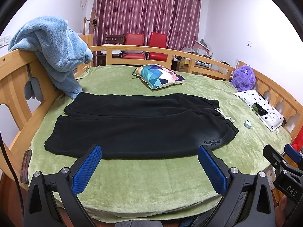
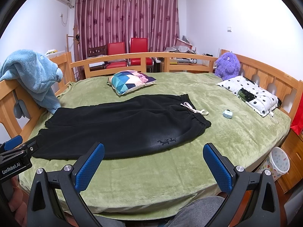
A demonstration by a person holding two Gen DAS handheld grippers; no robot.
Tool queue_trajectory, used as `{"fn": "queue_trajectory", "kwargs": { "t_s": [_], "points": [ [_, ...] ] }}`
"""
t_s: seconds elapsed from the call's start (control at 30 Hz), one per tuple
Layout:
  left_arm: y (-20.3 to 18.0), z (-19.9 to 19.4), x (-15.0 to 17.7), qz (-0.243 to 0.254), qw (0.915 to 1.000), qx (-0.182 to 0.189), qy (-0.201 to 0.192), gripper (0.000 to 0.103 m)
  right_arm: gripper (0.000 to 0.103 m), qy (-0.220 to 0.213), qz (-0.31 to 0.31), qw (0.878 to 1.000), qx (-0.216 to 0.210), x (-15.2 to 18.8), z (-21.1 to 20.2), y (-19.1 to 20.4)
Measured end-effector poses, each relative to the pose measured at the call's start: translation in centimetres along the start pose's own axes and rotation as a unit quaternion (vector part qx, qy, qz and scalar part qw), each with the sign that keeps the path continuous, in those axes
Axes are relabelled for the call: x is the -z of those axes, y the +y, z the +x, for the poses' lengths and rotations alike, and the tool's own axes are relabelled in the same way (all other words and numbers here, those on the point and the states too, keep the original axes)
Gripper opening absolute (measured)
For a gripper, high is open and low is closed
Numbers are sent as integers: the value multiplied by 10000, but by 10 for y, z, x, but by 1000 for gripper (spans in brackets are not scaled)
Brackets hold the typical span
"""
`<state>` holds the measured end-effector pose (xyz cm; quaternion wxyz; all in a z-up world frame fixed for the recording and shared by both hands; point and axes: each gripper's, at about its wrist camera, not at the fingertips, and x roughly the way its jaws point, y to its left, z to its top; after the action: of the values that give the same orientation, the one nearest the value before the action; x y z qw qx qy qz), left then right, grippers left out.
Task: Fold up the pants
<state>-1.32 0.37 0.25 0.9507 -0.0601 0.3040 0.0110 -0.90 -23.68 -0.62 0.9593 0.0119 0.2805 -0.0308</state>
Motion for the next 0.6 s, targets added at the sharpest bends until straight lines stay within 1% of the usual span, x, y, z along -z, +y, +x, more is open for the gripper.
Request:
{"fn": "queue_trajectory", "kwargs": {
  "t_s": [0.33,0.6],
  "points": [
    [-4,-4,3,9,10000,-34,-49,103,102,14,43,10000,-86,0,1,3],
    [-2,-3,3,6,10000,-53,-31,103,102,15,44,10000,-27,5,10,1]
  ]
}}
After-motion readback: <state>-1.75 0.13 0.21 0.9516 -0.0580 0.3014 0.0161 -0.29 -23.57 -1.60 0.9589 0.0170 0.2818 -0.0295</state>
